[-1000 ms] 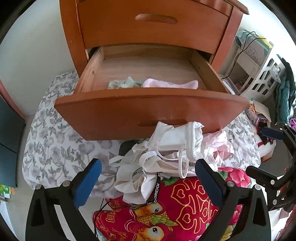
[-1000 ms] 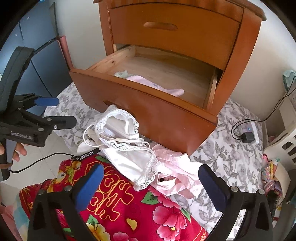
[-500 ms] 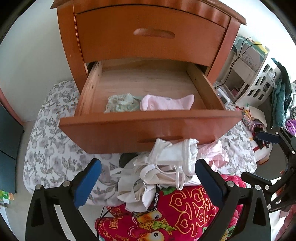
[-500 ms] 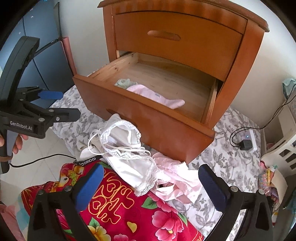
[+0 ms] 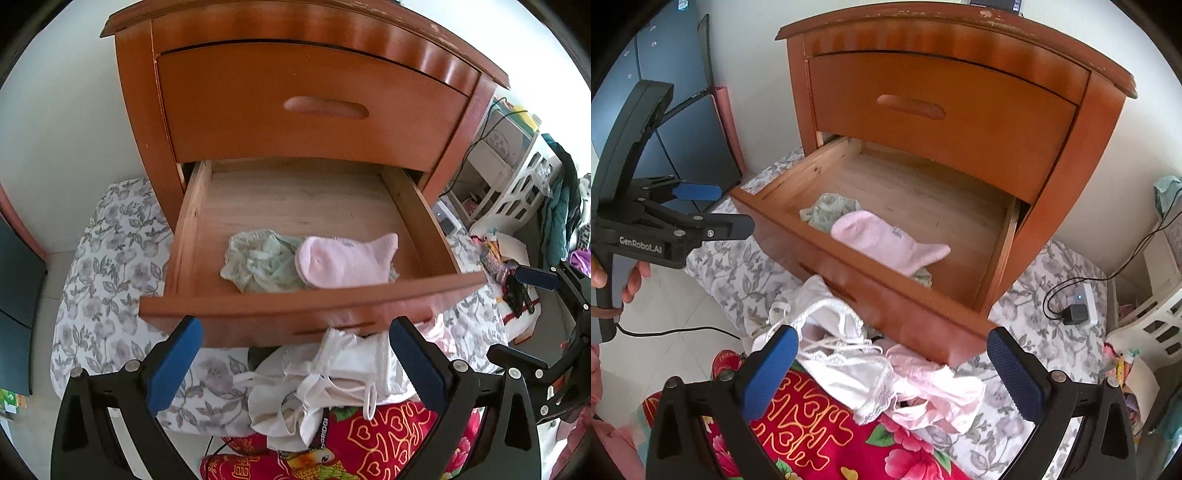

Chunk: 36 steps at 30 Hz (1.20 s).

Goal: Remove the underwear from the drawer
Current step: 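Move both open tools back into the drawer toward the pink sock, then lower the left tool onto the green lace while the right lowers onto the pink sock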

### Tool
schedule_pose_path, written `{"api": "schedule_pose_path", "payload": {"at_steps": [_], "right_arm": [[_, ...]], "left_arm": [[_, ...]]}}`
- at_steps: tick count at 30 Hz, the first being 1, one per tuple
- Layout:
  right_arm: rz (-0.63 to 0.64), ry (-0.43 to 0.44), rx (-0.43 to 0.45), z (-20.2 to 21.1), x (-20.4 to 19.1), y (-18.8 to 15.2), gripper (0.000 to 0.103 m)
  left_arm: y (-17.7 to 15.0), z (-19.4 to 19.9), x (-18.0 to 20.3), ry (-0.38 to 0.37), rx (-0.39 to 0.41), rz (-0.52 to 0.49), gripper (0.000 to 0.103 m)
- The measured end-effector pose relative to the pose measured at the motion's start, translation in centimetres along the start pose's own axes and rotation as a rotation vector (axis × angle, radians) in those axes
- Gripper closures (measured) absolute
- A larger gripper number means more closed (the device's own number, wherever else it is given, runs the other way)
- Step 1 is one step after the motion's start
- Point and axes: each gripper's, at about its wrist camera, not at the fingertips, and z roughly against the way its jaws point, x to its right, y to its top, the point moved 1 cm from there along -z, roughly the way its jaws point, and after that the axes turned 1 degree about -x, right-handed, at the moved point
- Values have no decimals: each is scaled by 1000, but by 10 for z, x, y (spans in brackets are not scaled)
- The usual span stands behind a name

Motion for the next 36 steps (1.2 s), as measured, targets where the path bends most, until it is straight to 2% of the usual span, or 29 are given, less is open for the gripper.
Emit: {"api": "schedule_pose_path", "payload": {"at_steps": [16,23,27,33,36], "right_arm": [[-28,21,-23,-33,17,41,0],[-63,42,-3,-37,29,64,0],[-66,47,4,-37,37,81,0],[-94,77,35,-36,49,106,0],[-109,94,14,-48,51,111,0]], "left_arm": [[35,-21,-36,-12,-5,59,2],[55,-23,-48,-78,29,94,2],[69,-26,-49,-88,42,73,2],[86,-44,-50,-99,-13,53,2],[88,-60,-48,-102,-64,53,2]]}}
